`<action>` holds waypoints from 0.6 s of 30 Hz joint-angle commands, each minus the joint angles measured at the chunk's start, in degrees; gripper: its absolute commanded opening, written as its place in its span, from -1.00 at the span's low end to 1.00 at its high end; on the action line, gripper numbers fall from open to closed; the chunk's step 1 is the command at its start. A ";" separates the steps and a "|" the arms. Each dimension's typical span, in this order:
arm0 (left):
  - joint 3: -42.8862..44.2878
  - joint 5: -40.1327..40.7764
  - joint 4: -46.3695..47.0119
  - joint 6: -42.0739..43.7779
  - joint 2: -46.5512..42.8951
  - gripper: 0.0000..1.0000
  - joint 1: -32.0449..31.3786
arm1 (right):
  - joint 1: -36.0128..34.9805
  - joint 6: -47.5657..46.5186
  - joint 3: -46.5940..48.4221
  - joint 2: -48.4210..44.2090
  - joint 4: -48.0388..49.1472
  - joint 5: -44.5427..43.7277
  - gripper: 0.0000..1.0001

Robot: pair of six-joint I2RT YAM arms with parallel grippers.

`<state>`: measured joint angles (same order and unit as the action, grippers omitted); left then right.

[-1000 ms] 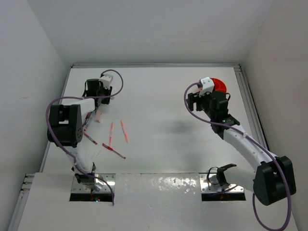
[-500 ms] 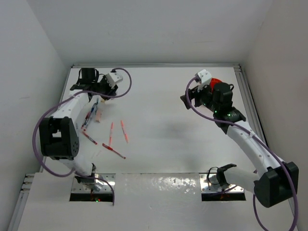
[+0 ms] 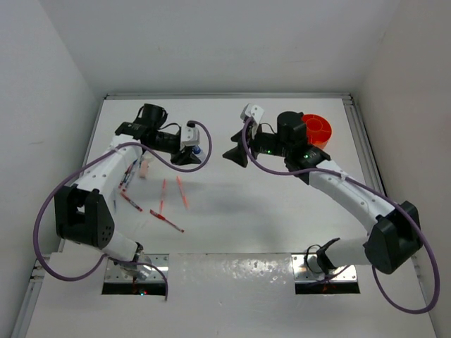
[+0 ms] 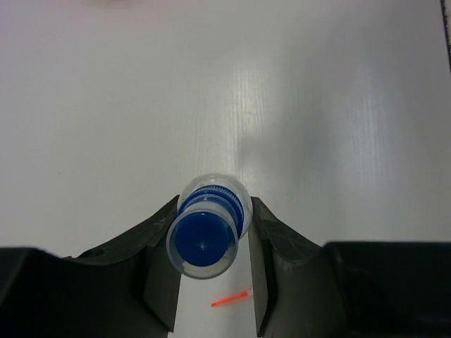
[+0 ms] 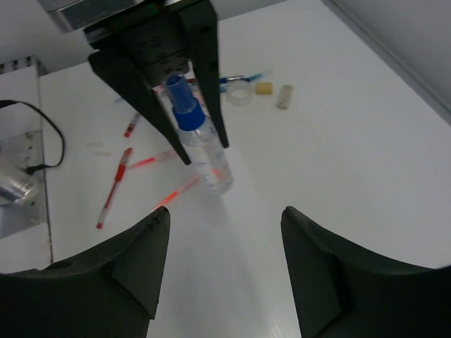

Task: Sort the stationery into containers
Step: Place the stationery in the storage box.

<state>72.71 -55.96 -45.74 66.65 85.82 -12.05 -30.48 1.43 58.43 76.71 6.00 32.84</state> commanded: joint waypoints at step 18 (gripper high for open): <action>-0.37 -7.49 0.91 -0.47 -3.82 -1.00 -1.31 | -8.81 1.11 9.59 13.28 10.08 5.92 0.16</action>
<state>72.62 -59.40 -46.13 65.12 84.95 -12.84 -38.83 1.32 64.82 88.71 10.94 37.56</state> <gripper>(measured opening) 0.340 0.586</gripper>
